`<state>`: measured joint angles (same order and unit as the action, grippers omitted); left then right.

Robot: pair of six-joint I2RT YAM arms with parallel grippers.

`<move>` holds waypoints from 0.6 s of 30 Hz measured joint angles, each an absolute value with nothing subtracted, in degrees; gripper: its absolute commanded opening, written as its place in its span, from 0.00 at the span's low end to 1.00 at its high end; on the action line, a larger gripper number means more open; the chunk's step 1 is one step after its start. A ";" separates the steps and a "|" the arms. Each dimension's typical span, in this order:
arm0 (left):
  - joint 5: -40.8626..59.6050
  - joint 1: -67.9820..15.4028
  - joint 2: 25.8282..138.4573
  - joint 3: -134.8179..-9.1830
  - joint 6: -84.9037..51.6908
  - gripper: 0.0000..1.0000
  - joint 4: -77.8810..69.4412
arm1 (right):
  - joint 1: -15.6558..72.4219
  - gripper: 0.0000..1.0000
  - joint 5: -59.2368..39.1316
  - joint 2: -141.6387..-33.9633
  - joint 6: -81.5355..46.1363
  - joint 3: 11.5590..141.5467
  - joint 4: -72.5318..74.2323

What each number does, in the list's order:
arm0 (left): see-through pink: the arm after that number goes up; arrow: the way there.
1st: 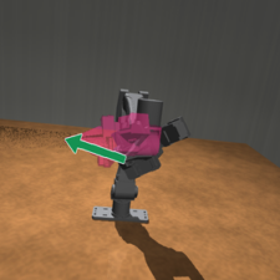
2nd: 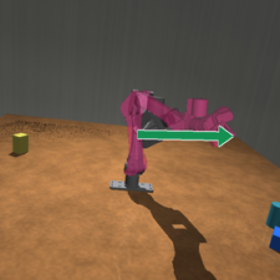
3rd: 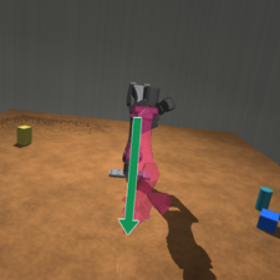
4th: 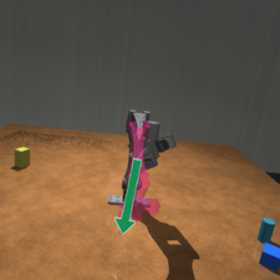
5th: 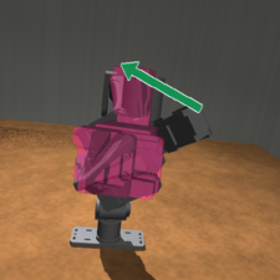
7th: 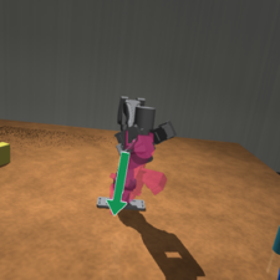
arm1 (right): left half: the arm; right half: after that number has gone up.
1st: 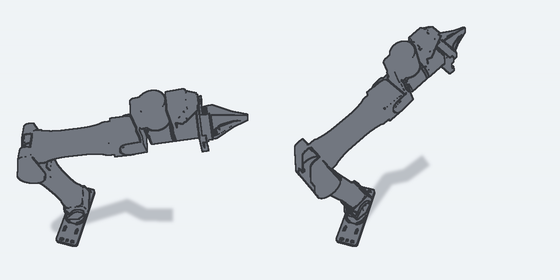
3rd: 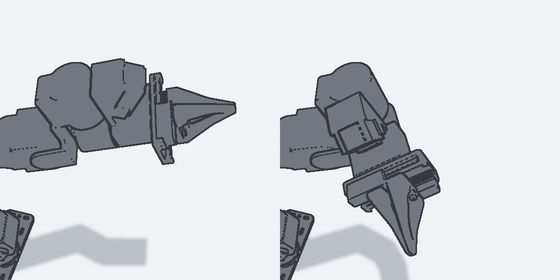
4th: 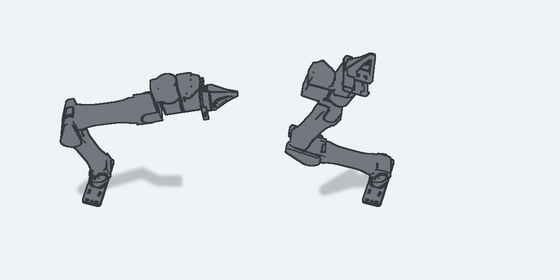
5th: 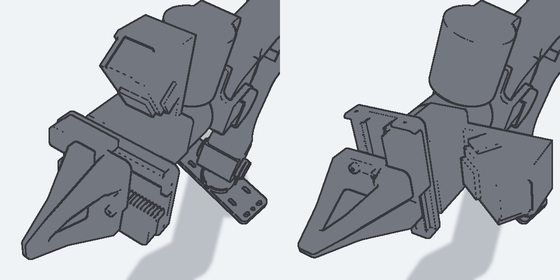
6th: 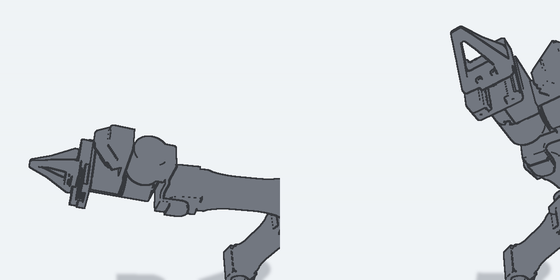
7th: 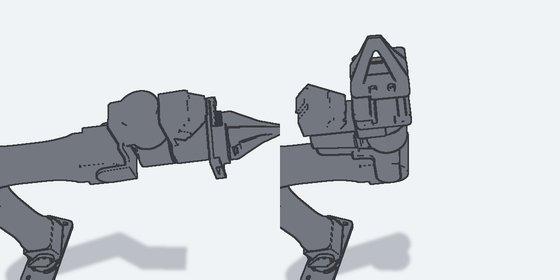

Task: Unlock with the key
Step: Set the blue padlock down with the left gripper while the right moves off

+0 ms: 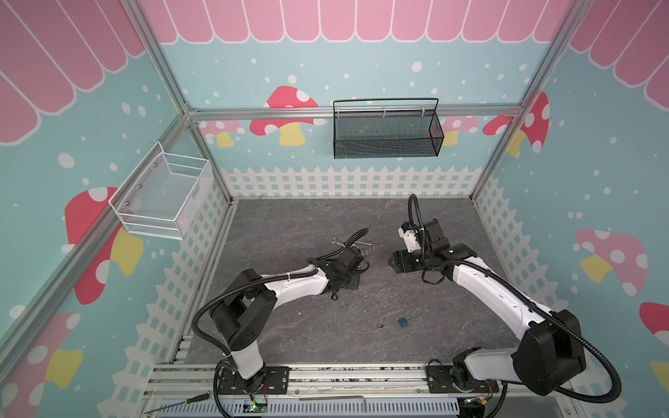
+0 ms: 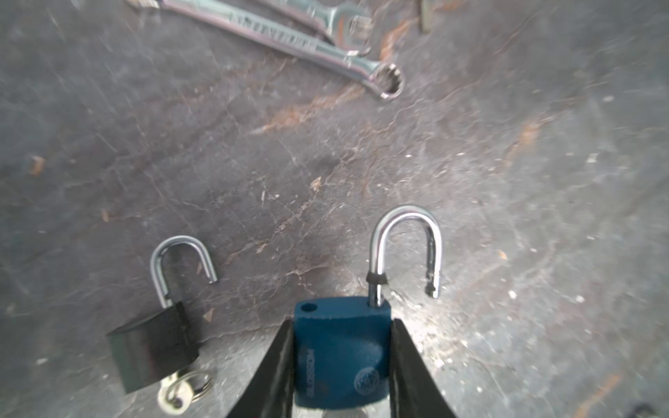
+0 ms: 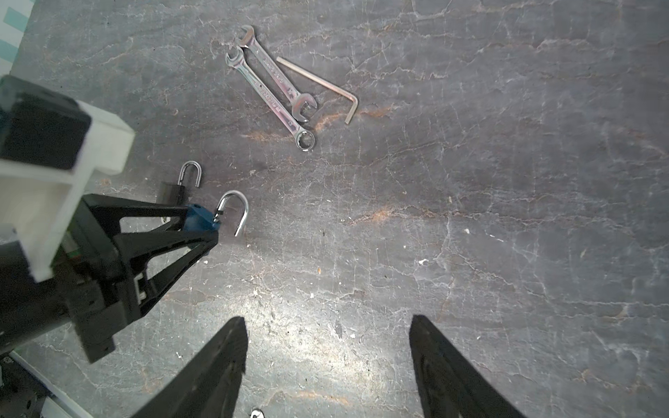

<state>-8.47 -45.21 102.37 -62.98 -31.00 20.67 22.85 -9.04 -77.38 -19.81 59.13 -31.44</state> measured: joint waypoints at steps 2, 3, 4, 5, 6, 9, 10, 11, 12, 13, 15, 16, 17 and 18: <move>-8.69 -45.21 104.12 -64.12 -31.62 0.00 21.32 | 22.85 0.74 -9.08 -77.38 -19.81 58.65 -31.14; -8.82 -45.21 104.71 -64.49 -31.94 0.00 21.58 | 22.85 0.74 -9.10 -77.38 -19.81 58.50 -30.89; -8.86 -45.21 105.34 -64.97 -32.27 0.00 22.00 | 22.85 0.74 -9.13 -77.38 -19.81 58.35 -30.59; -8.93 -45.21 105.75 -65.32 -32.51 0.00 22.31 | 22.85 0.74 -9.23 -77.38 -19.81 58.26 -30.41; -9.08 -45.21 106.37 -65.98 -32.84 0.00 22.90 | 22.85 0.74 -9.41 -77.38 -19.81 58.22 -30.28; -9.52 -45.21 108.14 -67.75 -33.30 0.00 24.18 | 22.81 0.74 -9.87 -77.38 -19.81 58.02 -29.82; -9.56 -45.21 108.64 -68.05 -33.39 0.00 24.38 | 22.81 0.74 -10.02 -77.36 -19.81 57.82 -29.54; -9.61 -45.21 108.90 -68.18 -33.47 0.01 24.62 | 22.81 0.74 -10.15 -77.36 -19.79 57.58 -29.32; -9.65 -45.21 109.10 -68.18 -33.63 0.06 24.88 | 22.81 0.74 -10.28 -77.36 -19.79 57.34 -29.12; -9.67 -45.21 109.21 -68.18 -33.71 0.10 25.30 | 22.81 0.74 -10.44 -77.36 -19.81 57.10 -29.08; -9.69 -45.21 109.23 -68.25 -33.95 0.19 26.00 | 22.81 0.74 -10.94 -77.36 -19.81 56.64 -28.82; -9.74 -45.19 109.23 -68.31 -34.09 0.22 26.26 | 22.81 0.74 -11.18 -77.36 -19.81 56.49 -28.69; -9.80 -45.19 109.23 -68.31 -34.11 0.26 26.35 | 22.81 0.74 -11.40 -77.36 -19.81 56.40 -28.62; -9.93 -45.17 109.23 -68.31 -34.15 0.30 26.52 | 22.81 0.74 -11.55 -77.36 -19.81 56.38 -28.58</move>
<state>-9.93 -45.17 109.23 -68.31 -34.15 26.52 22.81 -11.55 -77.36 -19.81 56.38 -28.58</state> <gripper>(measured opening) 0.335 0.740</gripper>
